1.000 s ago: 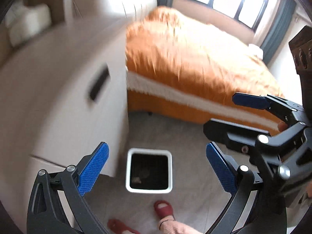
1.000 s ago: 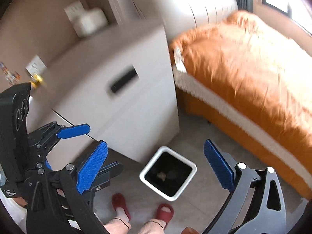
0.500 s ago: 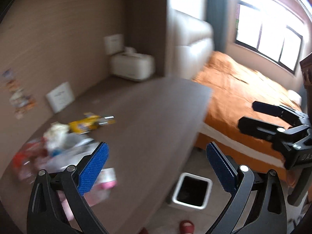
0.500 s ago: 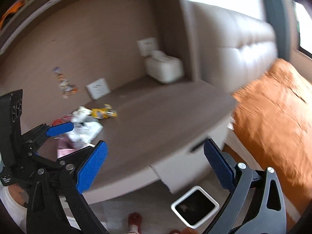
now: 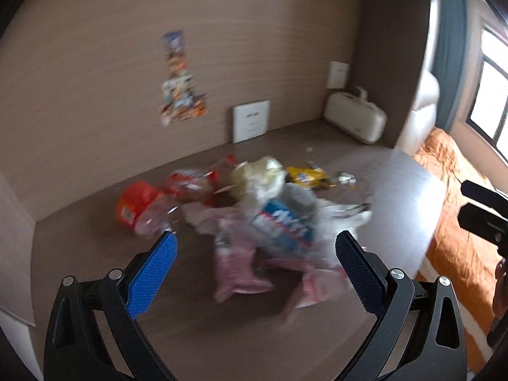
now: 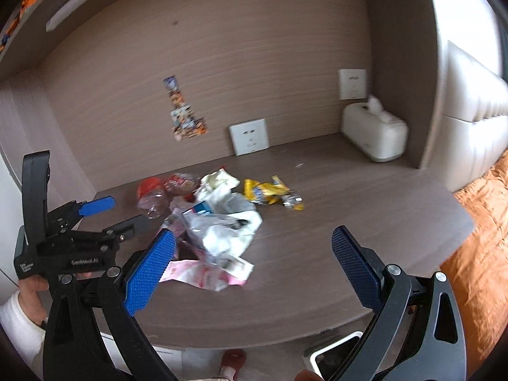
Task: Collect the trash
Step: 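Move both open tools back over the trash pile on the desk, then grasp the pink snack wrapper with the left tool while the right tool grasps a clear bag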
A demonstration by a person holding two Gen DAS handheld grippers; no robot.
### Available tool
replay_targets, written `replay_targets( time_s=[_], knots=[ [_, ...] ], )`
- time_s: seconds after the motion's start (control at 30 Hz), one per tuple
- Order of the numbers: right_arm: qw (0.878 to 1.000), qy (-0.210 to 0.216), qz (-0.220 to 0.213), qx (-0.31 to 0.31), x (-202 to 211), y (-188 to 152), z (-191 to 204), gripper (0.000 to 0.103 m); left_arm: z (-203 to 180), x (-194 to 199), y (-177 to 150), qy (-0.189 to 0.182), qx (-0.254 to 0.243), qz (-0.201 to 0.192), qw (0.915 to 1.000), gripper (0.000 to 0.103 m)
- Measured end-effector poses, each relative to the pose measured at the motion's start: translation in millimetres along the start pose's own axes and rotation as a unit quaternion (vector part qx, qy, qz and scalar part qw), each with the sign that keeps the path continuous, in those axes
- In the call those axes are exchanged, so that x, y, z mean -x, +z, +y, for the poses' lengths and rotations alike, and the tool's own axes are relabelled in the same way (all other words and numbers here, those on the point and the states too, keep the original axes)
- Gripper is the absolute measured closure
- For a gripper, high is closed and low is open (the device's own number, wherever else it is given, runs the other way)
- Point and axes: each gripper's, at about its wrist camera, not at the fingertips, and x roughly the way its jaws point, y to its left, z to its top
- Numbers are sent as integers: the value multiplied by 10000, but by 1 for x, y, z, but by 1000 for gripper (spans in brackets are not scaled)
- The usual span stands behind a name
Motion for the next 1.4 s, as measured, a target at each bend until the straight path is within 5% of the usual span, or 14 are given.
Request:
replay_targets(
  time_s=[0.33,0.57,0.63,0.8,1.17,1.4],
  knots=[
    [9984,-50,557,-94,-84,-7,33,5,44,-62,-15,-317,108,703,9970,5],
    [9954,-249,846,-366,-134,-8,38,5,49,-105,-18,-1023,35,1201,9875,6],
    [9946,-294,855,-514,-141,-10,35,19,47,-111,-20,-1255,-33,1286,9837,17],
    [9933,-450,828,-676,-143,-12,29,43,38,-118,-21,-1269,-385,1325,9823,66],
    [9957,-462,86,-793,-90,17,26,51,34,-55,20,-1075,-656,502,9908,75],
    [9948,-605,-441,-685,-27,33,18,51,-6,-9,50,-1331,-951,-70,9865,75]
  ],
)
